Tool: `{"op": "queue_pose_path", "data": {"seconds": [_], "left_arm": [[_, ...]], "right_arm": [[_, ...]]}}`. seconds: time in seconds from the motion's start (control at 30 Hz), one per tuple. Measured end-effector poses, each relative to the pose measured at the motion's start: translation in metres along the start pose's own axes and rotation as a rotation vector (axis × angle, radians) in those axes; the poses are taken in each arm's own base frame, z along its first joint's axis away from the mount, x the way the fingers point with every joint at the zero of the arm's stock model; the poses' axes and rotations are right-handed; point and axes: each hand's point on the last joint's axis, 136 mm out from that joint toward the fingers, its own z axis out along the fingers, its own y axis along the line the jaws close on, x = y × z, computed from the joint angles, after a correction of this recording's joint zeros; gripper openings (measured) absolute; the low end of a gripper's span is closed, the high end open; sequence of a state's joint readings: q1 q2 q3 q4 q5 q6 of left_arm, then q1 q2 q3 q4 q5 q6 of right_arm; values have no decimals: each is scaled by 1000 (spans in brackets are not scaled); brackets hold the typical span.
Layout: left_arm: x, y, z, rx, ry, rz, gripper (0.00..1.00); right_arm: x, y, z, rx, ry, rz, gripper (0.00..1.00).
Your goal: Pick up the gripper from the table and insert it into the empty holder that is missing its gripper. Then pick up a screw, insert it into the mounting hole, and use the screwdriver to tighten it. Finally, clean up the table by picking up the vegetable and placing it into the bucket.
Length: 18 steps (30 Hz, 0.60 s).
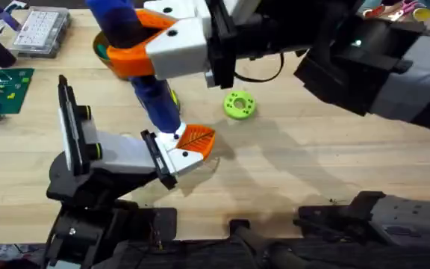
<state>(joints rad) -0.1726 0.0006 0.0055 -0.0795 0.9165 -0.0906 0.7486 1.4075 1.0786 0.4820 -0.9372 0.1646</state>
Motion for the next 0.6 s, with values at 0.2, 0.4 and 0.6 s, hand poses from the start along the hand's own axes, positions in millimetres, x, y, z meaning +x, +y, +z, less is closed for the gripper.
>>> {"op": "queue_pose_path", "data": {"seconds": [0.2,0.4,0.6], "left_arm": [[0,0,0,0,0,0,17],[0,0,0,0,0,0,17],[0,-1,0,4,1,-1,17]], "right_arm": [[0,0,0,0,0,0,27],[1,0,0,0,3,4,27],[5,-1,0,5,17,24,27]]}}
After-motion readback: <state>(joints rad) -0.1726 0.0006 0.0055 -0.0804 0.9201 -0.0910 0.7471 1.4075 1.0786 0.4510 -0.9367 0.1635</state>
